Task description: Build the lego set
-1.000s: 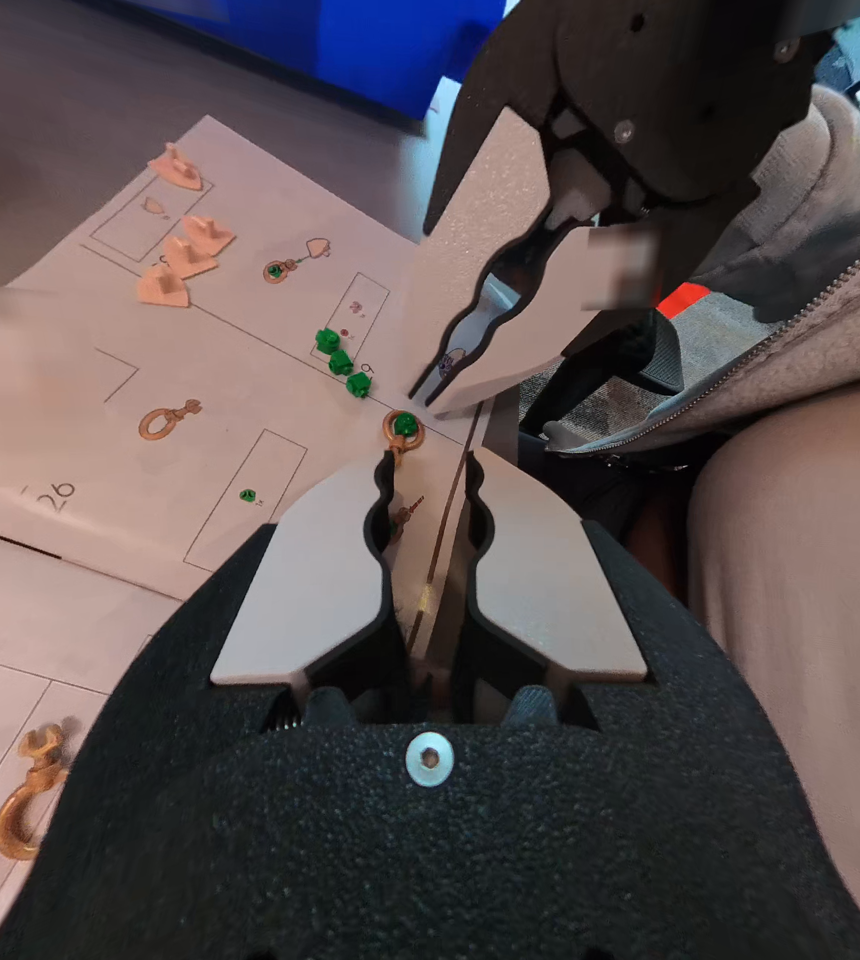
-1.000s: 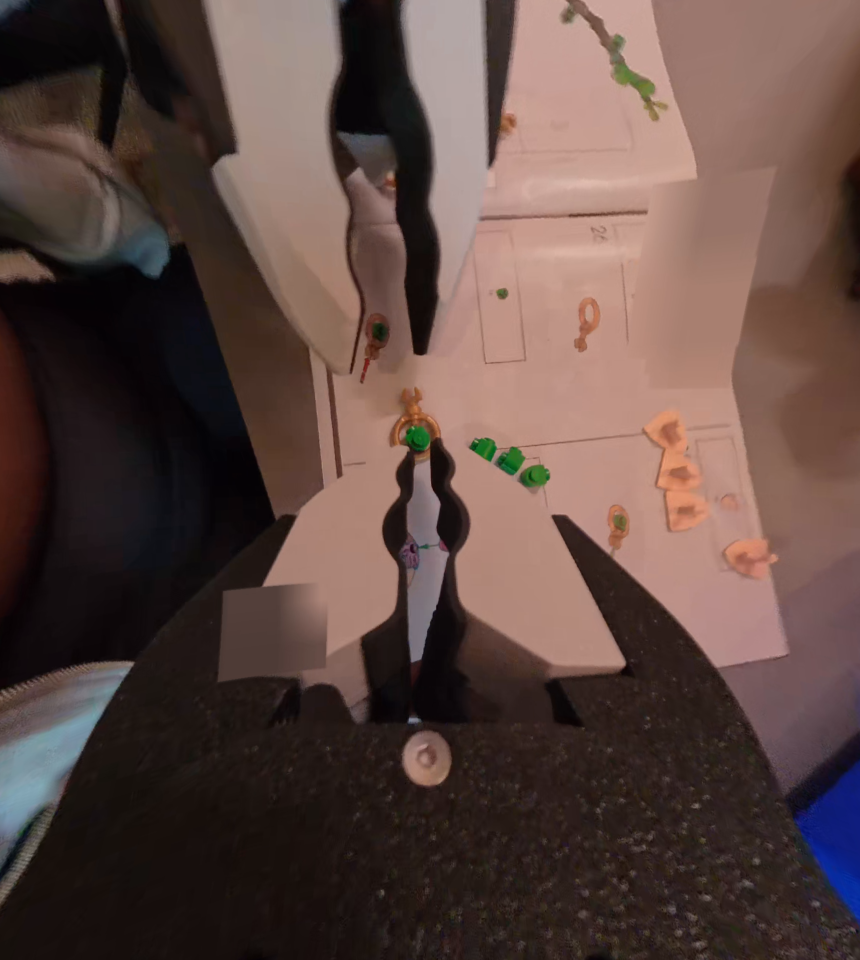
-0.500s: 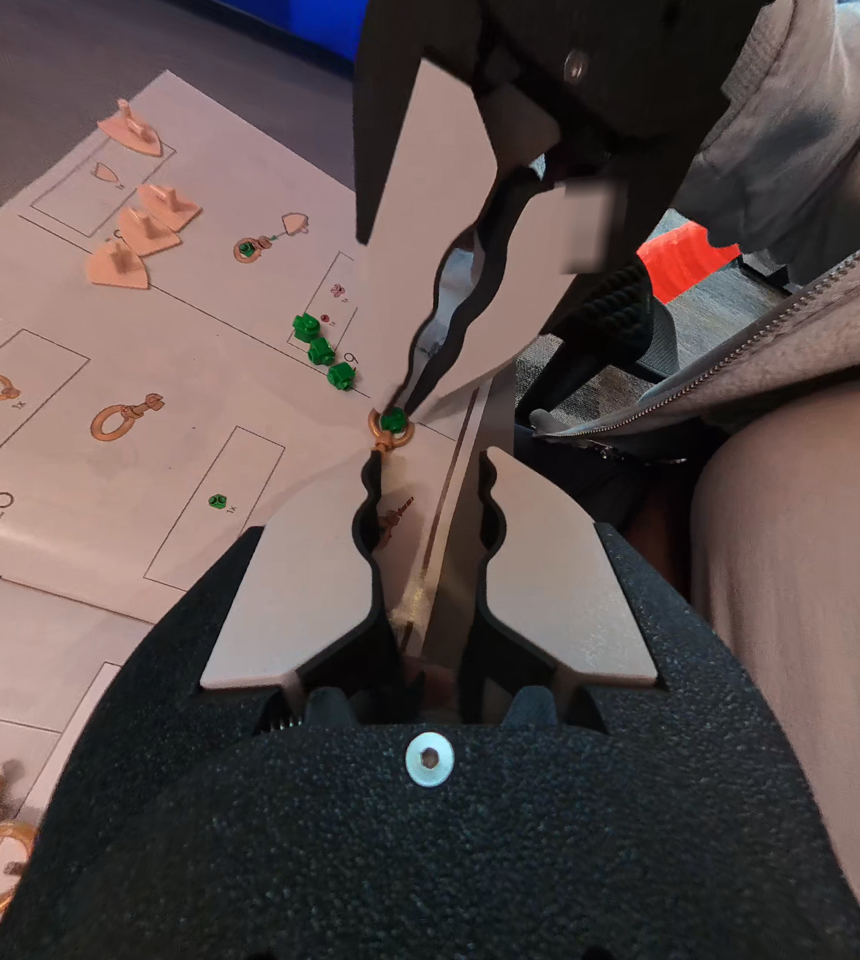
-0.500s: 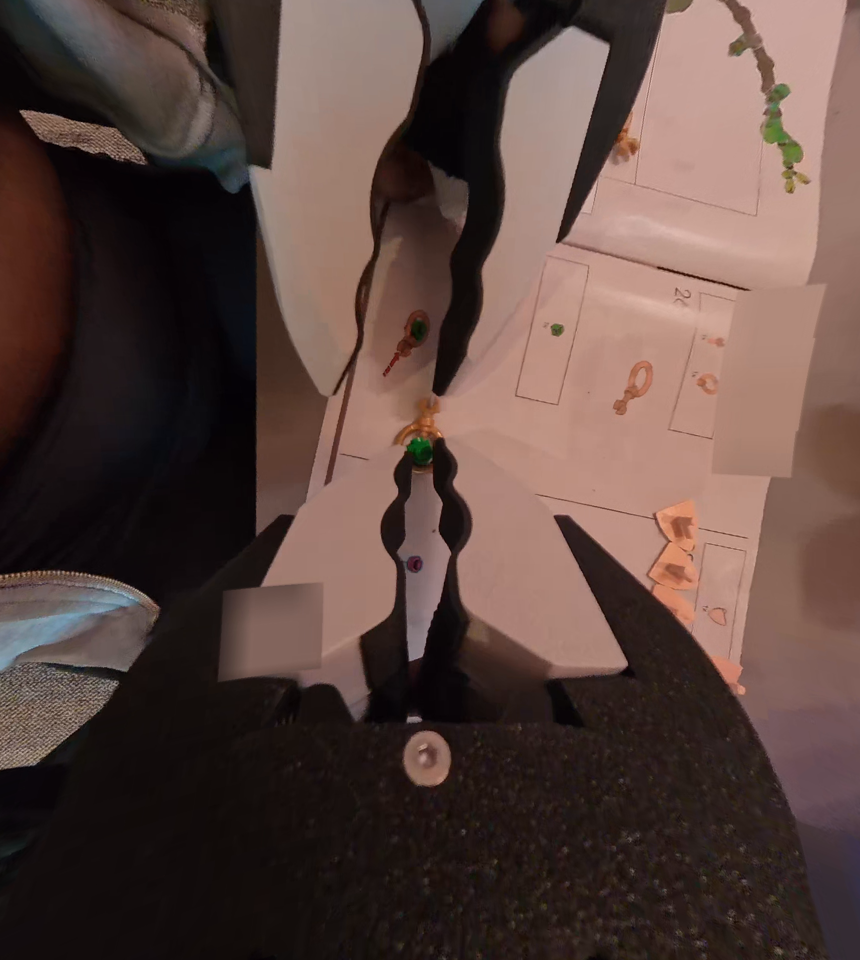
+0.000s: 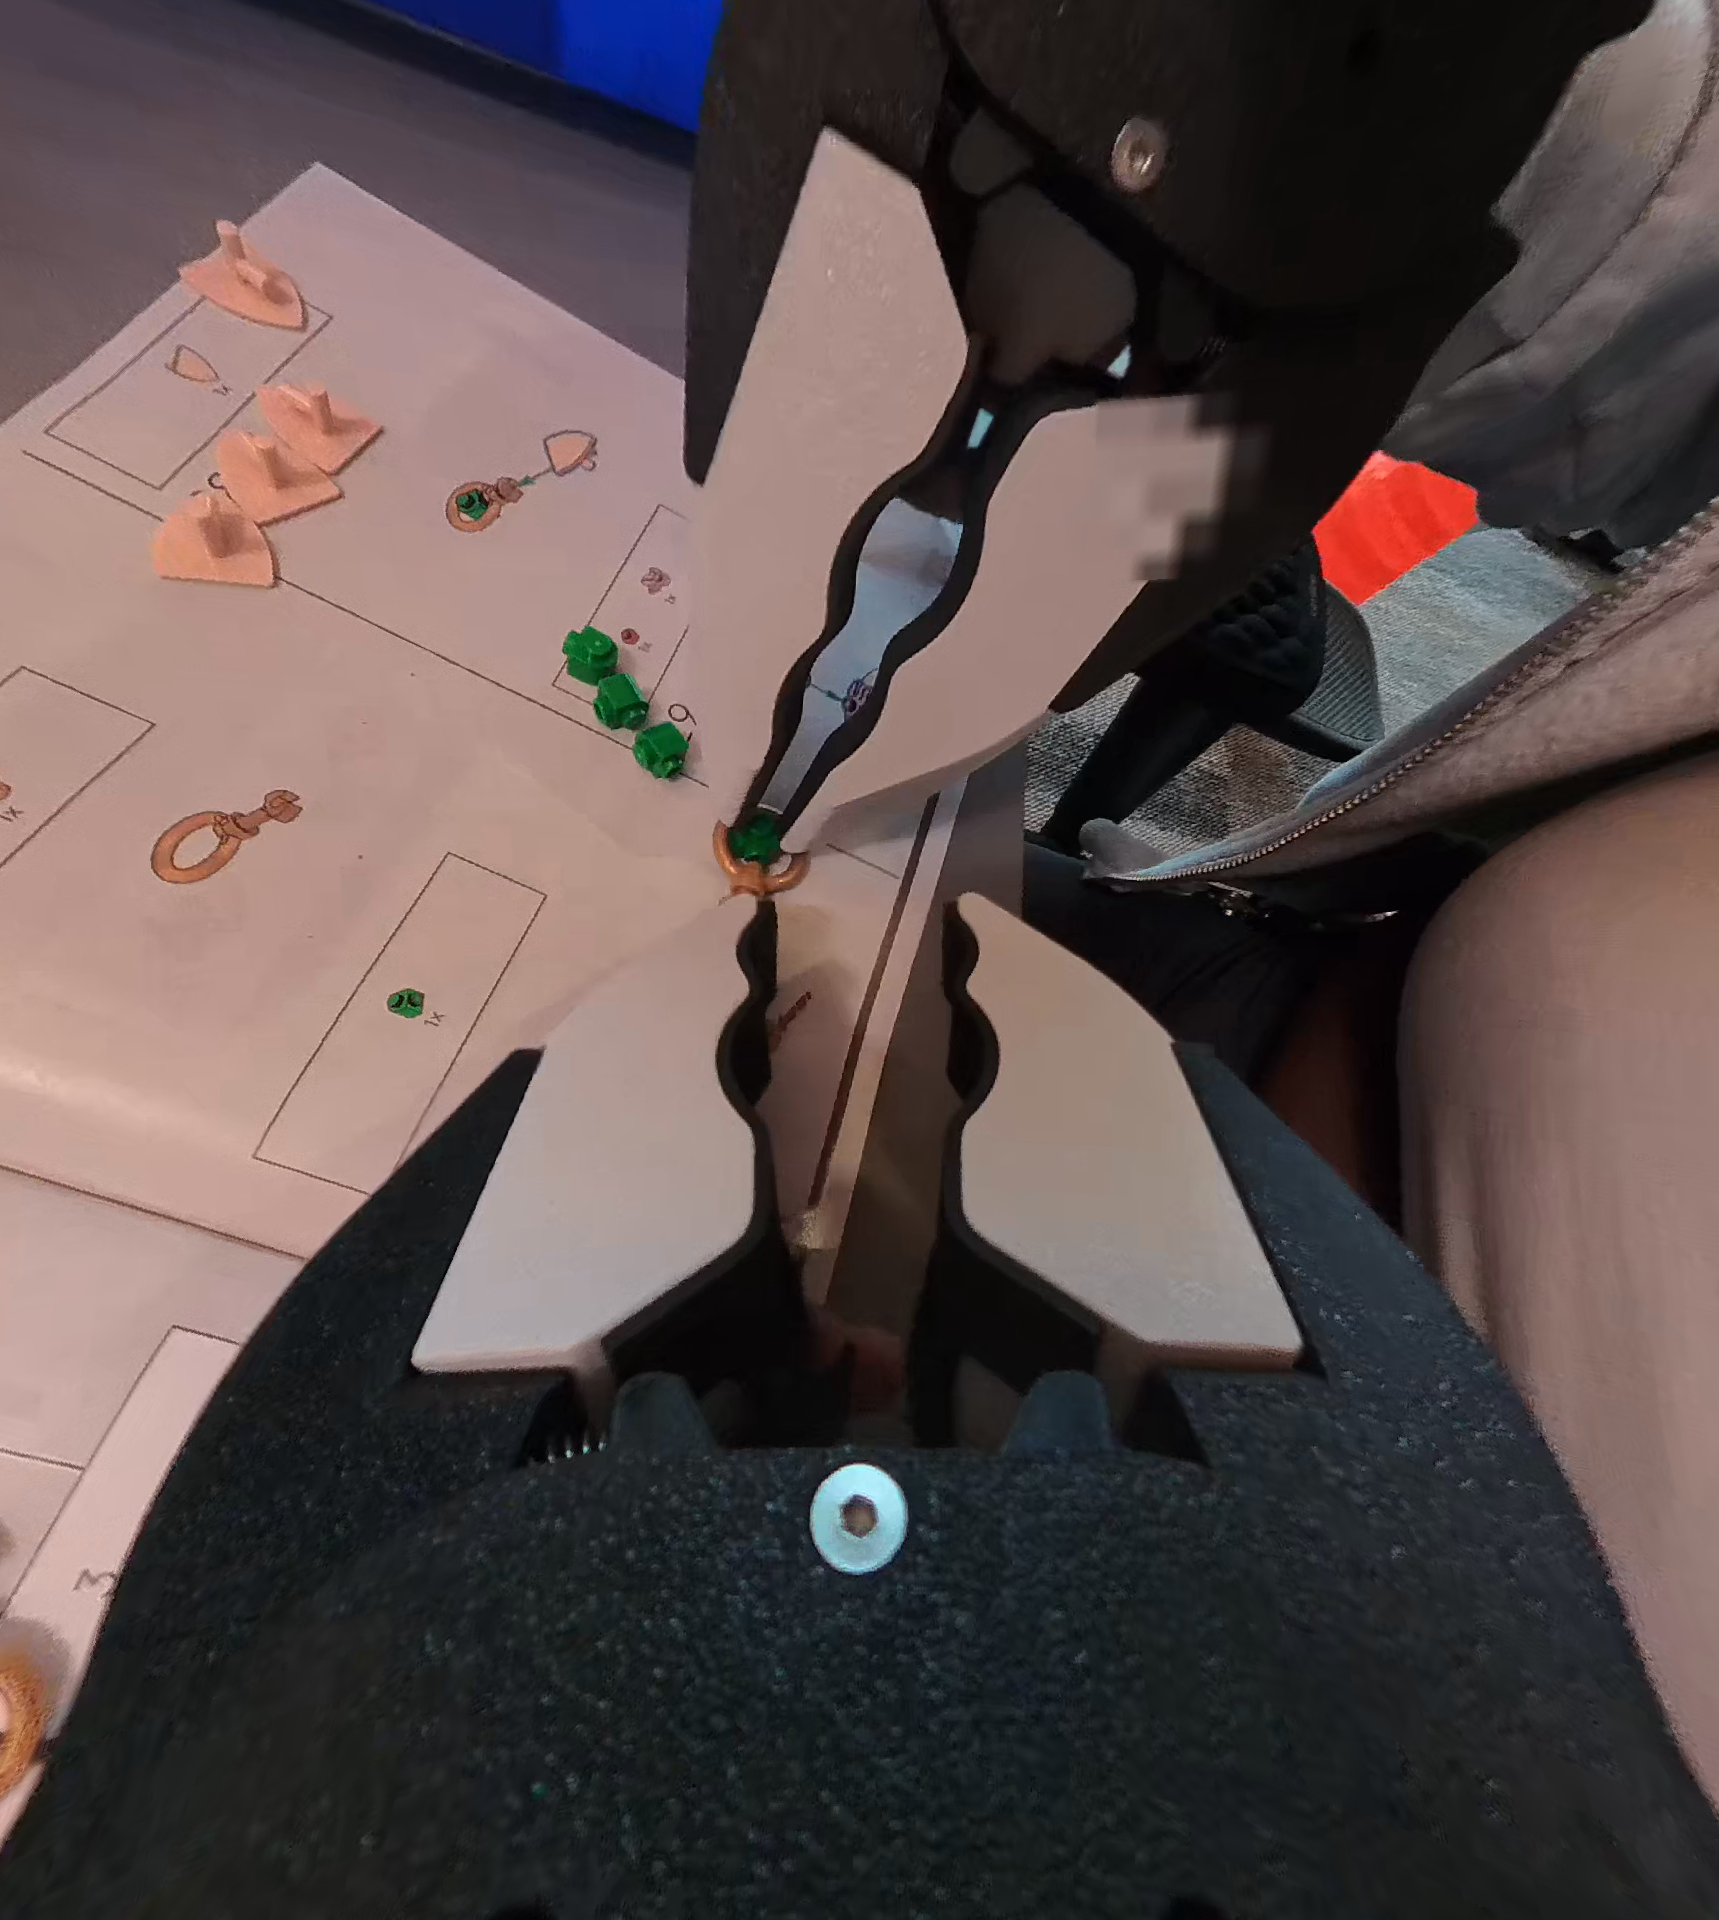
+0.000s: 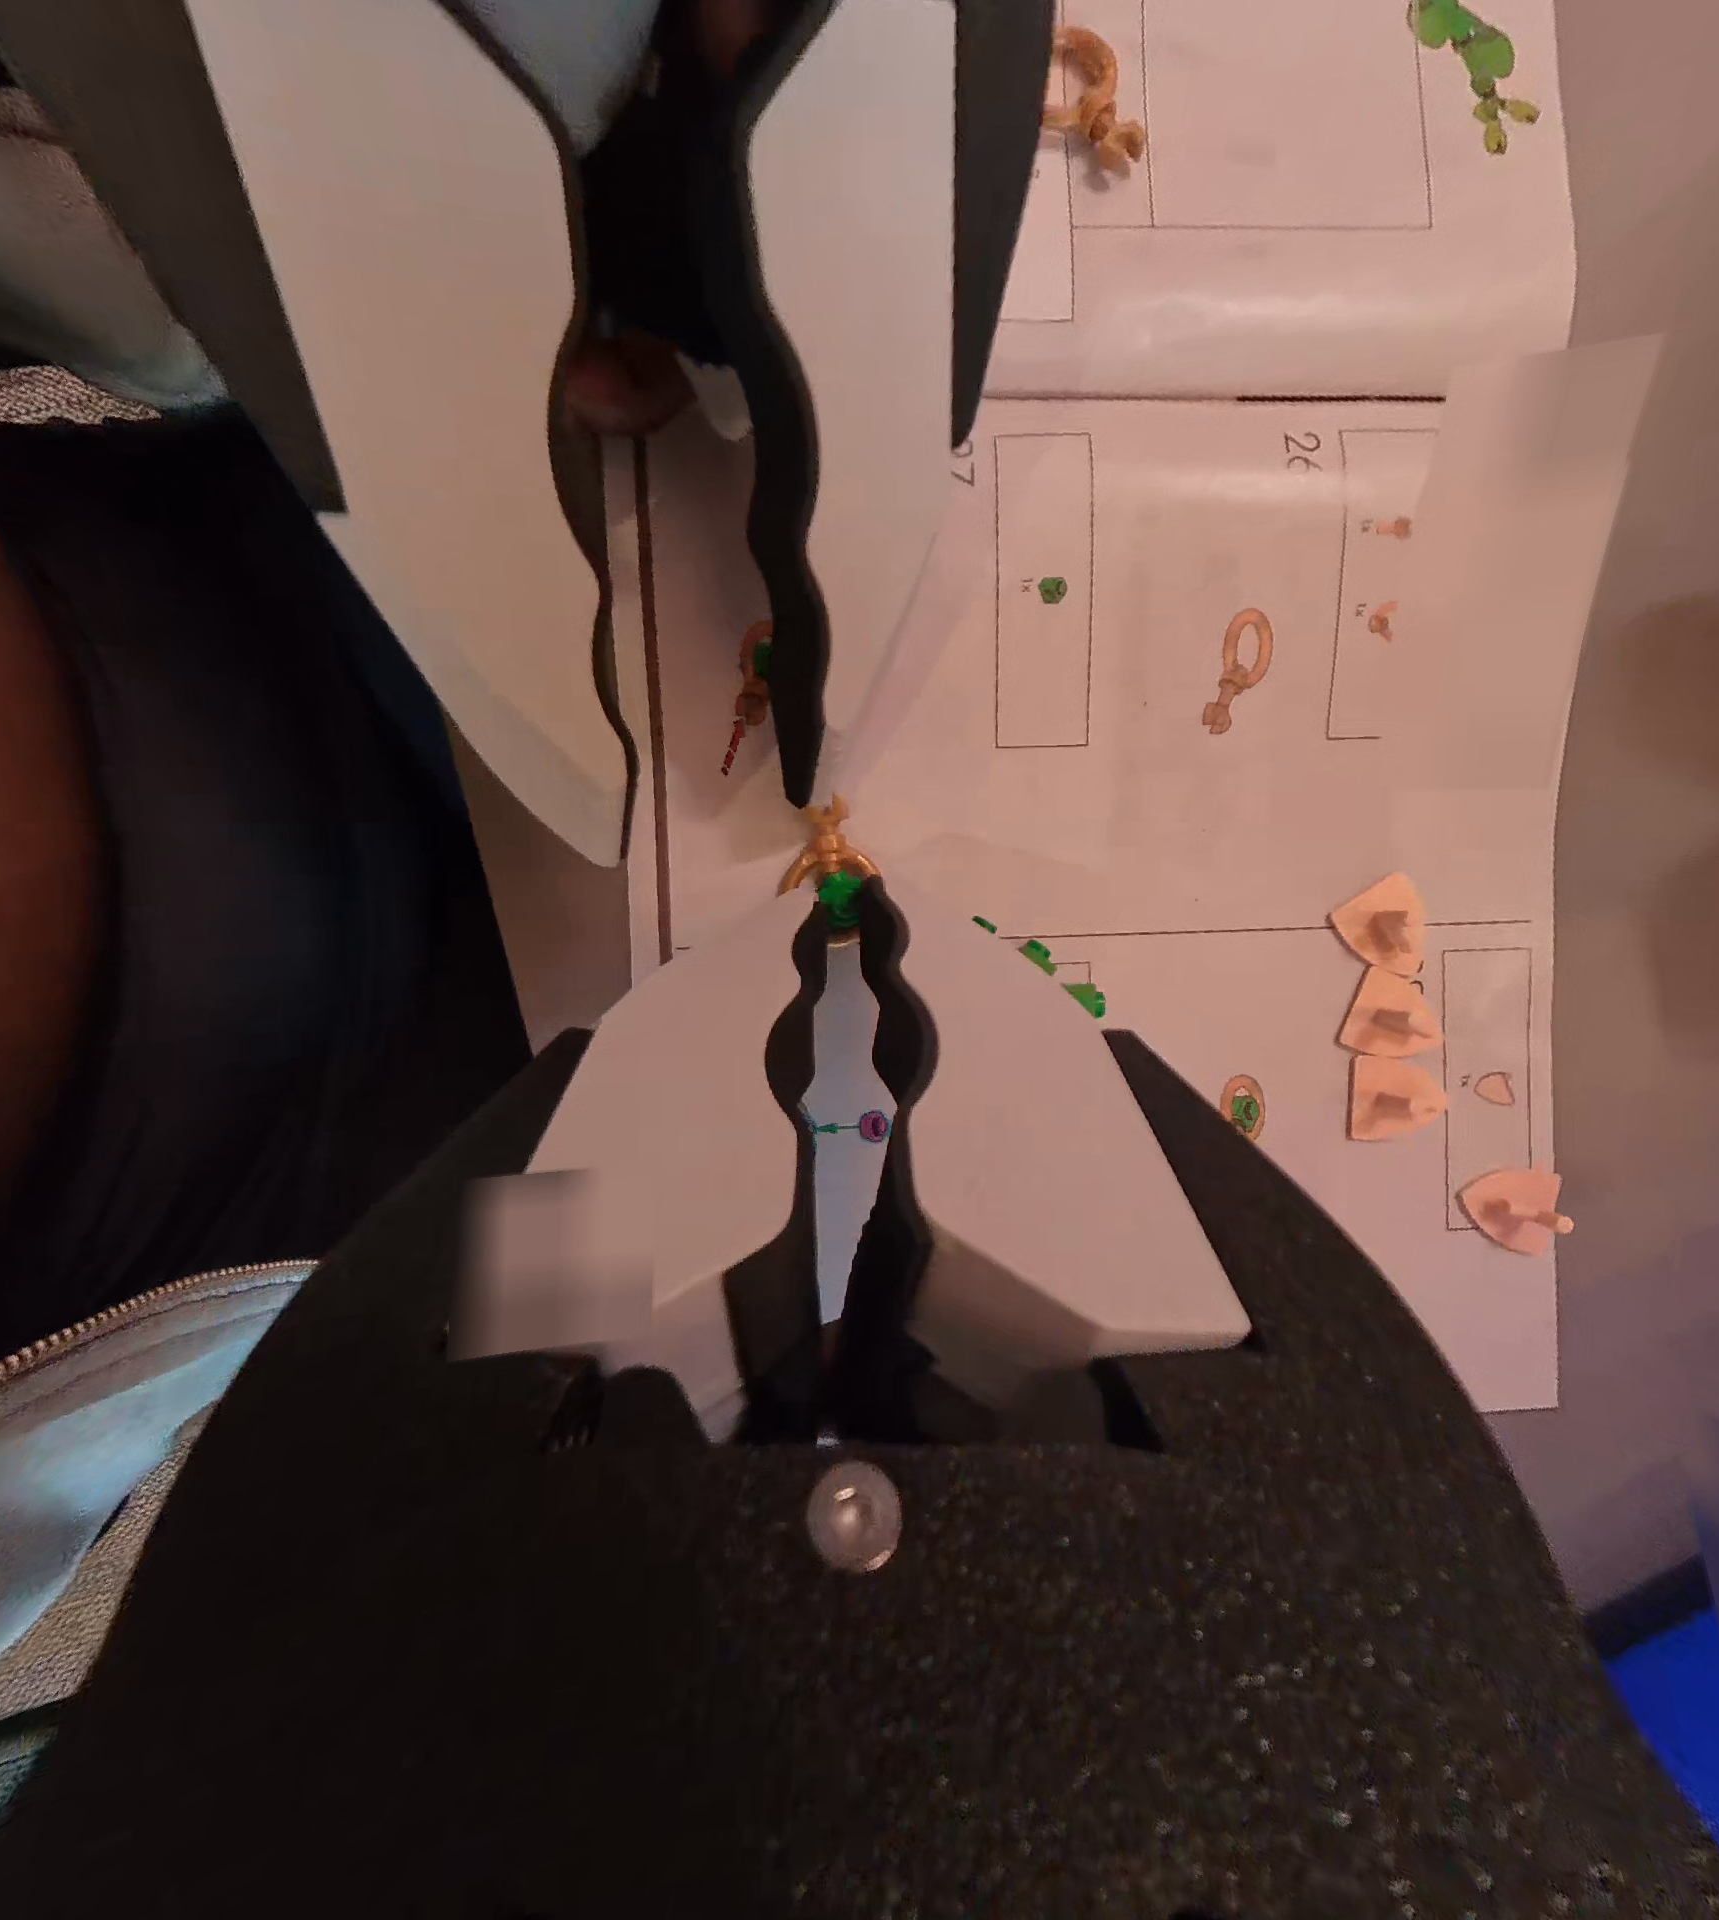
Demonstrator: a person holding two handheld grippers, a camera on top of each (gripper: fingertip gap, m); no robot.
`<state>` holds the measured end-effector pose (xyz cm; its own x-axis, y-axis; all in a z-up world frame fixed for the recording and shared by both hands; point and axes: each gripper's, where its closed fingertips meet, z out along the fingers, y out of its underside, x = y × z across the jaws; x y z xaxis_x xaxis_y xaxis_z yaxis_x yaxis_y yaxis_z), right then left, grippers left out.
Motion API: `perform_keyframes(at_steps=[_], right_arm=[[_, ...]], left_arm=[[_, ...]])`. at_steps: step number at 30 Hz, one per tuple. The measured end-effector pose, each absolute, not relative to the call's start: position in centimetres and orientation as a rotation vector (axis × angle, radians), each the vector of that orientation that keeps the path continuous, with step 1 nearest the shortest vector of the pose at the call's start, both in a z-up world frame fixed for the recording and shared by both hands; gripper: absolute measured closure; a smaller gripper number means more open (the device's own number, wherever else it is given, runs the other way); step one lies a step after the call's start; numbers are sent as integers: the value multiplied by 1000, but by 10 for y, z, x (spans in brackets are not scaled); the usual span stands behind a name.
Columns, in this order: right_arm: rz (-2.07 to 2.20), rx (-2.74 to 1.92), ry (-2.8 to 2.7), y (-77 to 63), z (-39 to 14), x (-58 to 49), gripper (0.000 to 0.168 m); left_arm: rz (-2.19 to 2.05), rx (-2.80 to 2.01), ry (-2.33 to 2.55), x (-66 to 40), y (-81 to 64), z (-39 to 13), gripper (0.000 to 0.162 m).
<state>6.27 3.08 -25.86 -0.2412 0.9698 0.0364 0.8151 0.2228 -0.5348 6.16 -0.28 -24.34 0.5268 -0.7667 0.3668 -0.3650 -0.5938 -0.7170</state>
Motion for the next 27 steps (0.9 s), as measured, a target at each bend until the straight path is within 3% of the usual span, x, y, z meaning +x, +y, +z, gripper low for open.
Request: perform_keyframes(at_steps=[14, 22, 27], right_arm=[[540, -1830, -2058, 30, -258, 64, 163], [532, -1807, -2051, 29, -258, 63, 163], [521, -1789, -2051, 29, -258, 62, 163]], left_arm=[[-795, -2213, 754, 46, 10, -239, 132], [-585, -2258, 821, 47, 13, -255, 156], [-601, -2262, 810, 47, 13, -256, 160]])
